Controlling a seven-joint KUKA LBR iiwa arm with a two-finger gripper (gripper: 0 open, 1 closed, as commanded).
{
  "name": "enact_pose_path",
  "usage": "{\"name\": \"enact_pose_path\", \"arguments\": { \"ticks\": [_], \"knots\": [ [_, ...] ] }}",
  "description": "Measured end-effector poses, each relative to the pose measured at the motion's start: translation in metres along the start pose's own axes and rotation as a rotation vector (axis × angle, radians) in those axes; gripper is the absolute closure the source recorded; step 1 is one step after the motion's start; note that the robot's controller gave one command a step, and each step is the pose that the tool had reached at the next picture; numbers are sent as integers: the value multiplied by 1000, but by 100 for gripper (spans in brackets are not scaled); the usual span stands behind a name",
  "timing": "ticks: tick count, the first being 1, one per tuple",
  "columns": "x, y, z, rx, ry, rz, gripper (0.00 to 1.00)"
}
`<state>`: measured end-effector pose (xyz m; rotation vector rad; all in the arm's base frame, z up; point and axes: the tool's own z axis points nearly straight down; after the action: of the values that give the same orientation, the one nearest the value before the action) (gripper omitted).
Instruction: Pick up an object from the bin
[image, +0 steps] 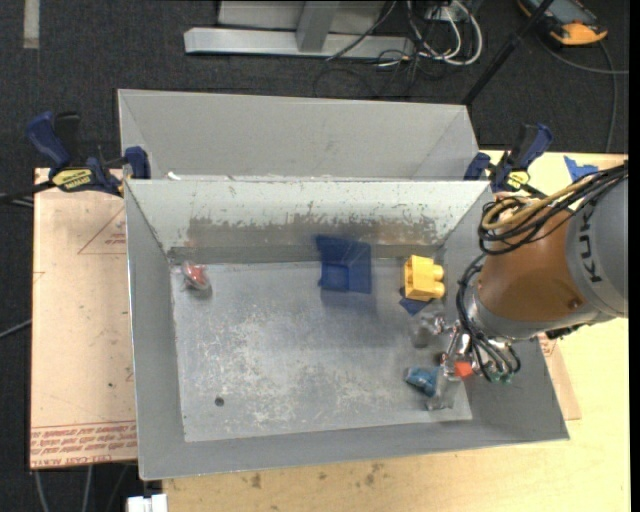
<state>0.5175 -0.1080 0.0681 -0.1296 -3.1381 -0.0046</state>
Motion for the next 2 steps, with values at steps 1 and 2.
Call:
{"name": "enact_pose_path", "arguments": {
  "ticks": [1,2],
  "knots": [
    [0,0,0,0,-1,0,100],
    [-1,1,-6,2,-3,-2,100]
  ]
}}
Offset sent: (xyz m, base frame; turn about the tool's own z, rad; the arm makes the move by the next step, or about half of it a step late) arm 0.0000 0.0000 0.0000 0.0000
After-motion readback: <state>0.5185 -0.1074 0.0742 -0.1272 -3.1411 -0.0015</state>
